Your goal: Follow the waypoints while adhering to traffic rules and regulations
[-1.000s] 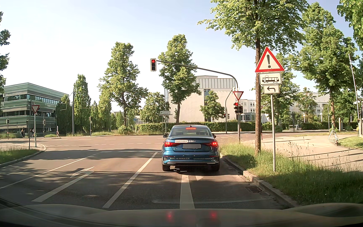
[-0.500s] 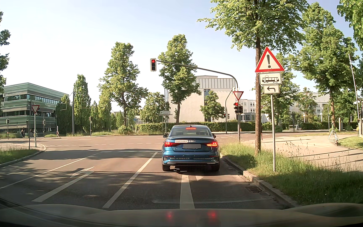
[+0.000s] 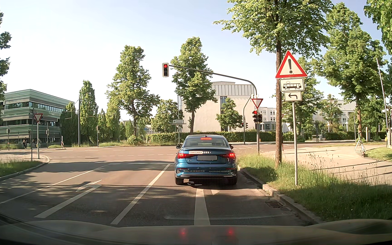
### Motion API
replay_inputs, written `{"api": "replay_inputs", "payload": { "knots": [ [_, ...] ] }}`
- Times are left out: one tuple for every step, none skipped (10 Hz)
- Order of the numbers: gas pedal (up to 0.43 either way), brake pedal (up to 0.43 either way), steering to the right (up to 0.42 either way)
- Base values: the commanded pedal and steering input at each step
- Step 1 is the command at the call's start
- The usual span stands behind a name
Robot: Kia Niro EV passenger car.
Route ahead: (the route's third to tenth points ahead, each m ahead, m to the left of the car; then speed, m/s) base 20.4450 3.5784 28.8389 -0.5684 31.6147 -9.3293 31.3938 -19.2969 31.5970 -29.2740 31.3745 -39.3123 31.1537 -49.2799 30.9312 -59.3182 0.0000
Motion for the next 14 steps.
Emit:
{"api": "replay_inputs", "payload": {
  "knots": [
    [0.000, 0.140, 0.016],
    [0.000, 0.140, 0.016],
    [0.000, 0.140, 0.016],
    [0.000, 0.146, 0.016],
    [0.000, 0.146, 0.016],
    [0.000, 0.152, 0.016],
    [0.000, 0.152, 0.016],
    [0.000, 0.152, 0.016],
    [0.000, 0.146, 0.016],
    [0.000, 0.152, 0.016],
    [0.000, 0.146, 0.016],
    [0.000, 0.146, 0.016],
    [0.000, 0.152, 0.016],
    [0.000, 0.152, 0.016]
  ]
}}
